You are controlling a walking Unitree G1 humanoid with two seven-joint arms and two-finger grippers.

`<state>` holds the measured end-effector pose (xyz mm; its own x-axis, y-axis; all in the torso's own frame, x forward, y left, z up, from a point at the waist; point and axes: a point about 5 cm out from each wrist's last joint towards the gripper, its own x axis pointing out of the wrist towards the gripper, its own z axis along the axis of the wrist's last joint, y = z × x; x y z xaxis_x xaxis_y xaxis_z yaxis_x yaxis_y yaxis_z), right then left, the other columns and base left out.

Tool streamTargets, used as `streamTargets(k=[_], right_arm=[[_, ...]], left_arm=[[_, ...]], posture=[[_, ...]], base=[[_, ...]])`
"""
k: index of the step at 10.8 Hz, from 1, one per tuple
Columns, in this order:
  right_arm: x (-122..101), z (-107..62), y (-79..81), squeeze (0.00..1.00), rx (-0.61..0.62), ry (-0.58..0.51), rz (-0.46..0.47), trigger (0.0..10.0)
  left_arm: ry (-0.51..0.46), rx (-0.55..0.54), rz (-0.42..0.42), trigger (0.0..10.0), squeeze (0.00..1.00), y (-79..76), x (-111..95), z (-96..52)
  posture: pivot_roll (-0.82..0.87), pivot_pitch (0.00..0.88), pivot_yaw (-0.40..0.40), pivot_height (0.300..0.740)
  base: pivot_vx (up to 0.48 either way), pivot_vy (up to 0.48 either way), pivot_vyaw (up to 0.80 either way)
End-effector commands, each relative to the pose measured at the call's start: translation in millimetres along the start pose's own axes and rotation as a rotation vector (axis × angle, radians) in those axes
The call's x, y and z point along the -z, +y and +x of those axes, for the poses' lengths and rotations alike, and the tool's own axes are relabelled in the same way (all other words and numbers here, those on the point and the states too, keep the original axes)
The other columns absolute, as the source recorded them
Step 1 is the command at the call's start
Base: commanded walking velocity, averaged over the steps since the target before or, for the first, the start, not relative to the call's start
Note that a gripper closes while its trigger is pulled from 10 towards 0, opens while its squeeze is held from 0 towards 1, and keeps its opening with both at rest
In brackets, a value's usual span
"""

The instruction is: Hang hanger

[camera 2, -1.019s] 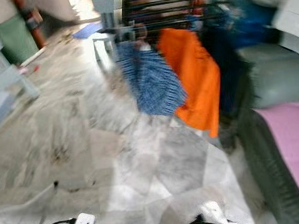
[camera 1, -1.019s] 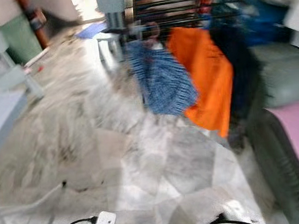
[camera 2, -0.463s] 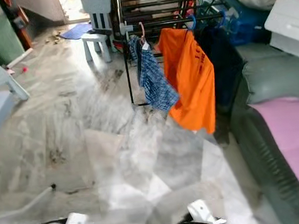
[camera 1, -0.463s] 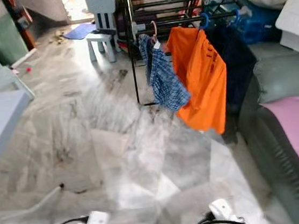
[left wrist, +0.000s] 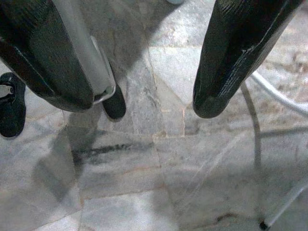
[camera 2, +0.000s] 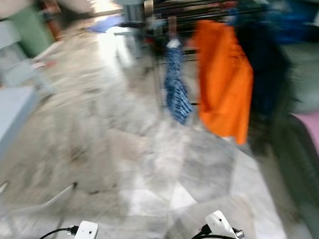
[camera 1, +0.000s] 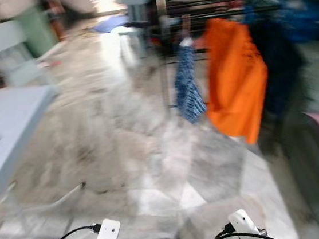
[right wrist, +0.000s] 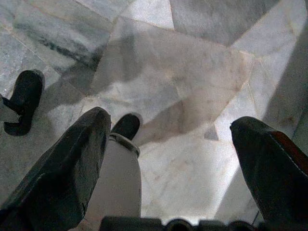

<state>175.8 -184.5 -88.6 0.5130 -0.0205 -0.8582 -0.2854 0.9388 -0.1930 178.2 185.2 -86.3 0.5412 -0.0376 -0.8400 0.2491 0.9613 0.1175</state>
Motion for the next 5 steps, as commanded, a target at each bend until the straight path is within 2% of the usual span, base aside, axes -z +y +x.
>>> streamTargets(k=[1, 3, 5], right_arm=[[-0.4, 0.1, 0.8, 0.00, -0.005, 0.001, 0.021, 10.0], [-2.9, 0.3, -3.1, 0.00, -0.002, -0.001, 0.010, 10.0], [-8.5, 0.9, -6.3, 0.00, -0.017, -0.007, -0.048, 10.0]], left_arm=[[0.009, -0.005, 0.007, 10.0, 0.00, 1.8, 1.4, -0.3], [0.003, -0.008, -0.001, 10.0, 0.00, -0.7, -1.8, 0.6], [-0.010, -0.030, -0.055, 10.0, 0.00, -3.2, -5.9, 1.7]], posture=[[-0.04, 0.000, 0.056, 0.740], [-0.03, 0.000, 0.025, 0.740], [0.02, 0.000, -0.025, 0.740]], base=[[0.000, 0.000, 0.00], [0.000, 0.000, 0.00], [0.000, 0.000, 0.00]])
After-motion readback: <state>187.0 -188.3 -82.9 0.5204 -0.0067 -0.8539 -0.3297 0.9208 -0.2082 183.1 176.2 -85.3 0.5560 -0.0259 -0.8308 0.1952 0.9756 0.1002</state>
